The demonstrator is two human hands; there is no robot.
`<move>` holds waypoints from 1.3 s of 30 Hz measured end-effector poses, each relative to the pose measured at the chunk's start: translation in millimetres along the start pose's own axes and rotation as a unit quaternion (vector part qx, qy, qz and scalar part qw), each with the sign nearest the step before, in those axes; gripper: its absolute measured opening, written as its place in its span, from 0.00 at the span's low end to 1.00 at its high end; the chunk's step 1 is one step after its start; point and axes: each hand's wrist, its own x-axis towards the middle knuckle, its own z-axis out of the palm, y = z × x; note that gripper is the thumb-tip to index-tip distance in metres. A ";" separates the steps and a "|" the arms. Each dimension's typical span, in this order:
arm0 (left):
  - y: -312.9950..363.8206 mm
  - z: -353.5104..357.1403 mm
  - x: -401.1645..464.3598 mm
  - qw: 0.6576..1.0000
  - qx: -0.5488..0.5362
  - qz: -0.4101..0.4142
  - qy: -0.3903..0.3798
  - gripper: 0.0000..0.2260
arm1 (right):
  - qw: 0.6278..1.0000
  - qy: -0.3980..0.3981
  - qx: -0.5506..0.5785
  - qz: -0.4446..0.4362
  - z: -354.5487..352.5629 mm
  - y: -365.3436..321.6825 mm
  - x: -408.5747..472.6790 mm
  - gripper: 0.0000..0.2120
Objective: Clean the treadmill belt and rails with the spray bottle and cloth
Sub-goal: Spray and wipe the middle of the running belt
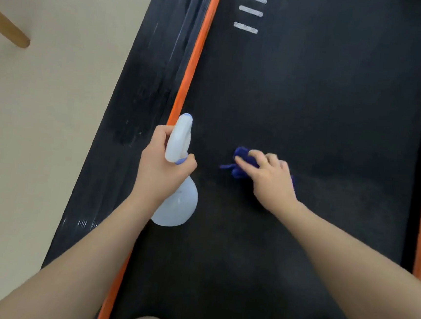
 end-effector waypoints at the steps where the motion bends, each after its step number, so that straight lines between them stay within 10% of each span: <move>1: -0.8 -1.0 -0.9 1.000 0.001 0.003 0.008 0.19 | 0.996 0.006 0.014 0.093 -2.5 3.3 12.5 0.30; 4: -3.6 -2.0 -3.6 1.000 0.003 0.011 0.016 0.20 | 0.976 -0.006 0.027 0.218 2.5 -5.5 14.0 0.32; 13: -2.3 -3.5 -1.2 0.999 -0.034 -0.004 0.030 0.18 | 0.988 0.030 0.006 -0.149 10.5 -32.7 1.2 0.26; 19: -4.3 -3.6 -5.1 0.999 -0.044 0.006 0.023 0.19 | 0.995 0.028 0.065 0.076 7.3 -62.3 46.7 0.27; 22: 5.4 4.4 -4.7 1.000 -0.024 0.004 0.007 0.18 | 0.999 0.039 0.031 -0.010 10.2 -52.8 17.7 0.29; 30: 47.6 65.6 -27.8 0.920 0.205 0.103 -0.317 0.09 | 0.974 -0.134 0.007 0.183 -36.6 56.0 -94.5 0.28; 39: 68.1 161.5 -71.4 0.888 0.216 0.083 -0.398 0.14 | 0.940 0.038 0.154 0.301 -76.7 137.6 -175.7 0.23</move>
